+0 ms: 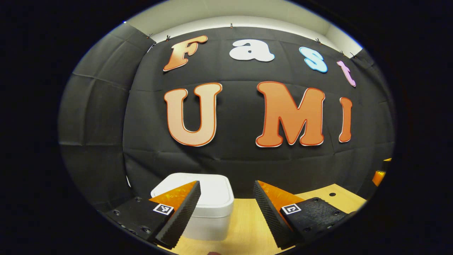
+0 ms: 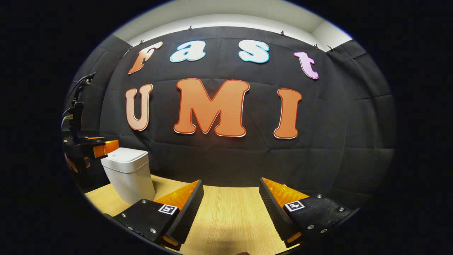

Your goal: Press the lid of the desktop garbage bin to open it, pick up the crumpled paper on the desktop and throw it into the bin, then pick up the pop can on the desktop and drop it into the bin, and finally close the garbage bin lid.

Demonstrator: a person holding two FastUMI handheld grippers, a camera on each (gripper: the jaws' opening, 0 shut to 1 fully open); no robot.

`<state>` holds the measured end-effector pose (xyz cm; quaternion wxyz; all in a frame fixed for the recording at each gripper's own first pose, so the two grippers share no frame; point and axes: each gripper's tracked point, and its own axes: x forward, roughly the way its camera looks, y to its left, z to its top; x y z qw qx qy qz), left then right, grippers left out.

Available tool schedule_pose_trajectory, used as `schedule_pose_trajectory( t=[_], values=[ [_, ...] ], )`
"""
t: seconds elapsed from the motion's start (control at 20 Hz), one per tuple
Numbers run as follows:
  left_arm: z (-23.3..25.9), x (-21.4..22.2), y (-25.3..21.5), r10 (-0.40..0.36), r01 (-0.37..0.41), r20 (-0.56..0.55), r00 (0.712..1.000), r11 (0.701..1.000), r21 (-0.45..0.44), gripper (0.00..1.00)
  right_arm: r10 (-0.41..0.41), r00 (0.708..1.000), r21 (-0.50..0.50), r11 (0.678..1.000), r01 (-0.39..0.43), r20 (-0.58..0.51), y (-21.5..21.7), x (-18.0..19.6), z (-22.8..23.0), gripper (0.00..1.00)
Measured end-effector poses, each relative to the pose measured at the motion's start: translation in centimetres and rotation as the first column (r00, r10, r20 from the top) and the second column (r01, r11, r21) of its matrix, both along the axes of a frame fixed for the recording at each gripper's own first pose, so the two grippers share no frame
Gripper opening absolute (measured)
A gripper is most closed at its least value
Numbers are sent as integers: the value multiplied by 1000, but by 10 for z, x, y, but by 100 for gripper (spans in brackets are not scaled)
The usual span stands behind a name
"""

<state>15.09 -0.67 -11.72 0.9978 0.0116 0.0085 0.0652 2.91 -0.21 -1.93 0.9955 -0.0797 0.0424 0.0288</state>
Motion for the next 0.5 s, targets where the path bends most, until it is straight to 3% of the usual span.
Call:
schedule_pose_trajectory(
  t=[0.15, 0.5],
  values=[
    [-6, -10, -44, -72, 71, -22, 997, 997, -15, 94, 10, 1000, 2, 1000, -10, -4, -3, 0, -2, 94],
    [-39, -44, -116, -149, 147, -80, 985, 989, -33, 94, 28, 1000, 46, 999, -28, 1, -7, -6, -10, 94]
  ],
)
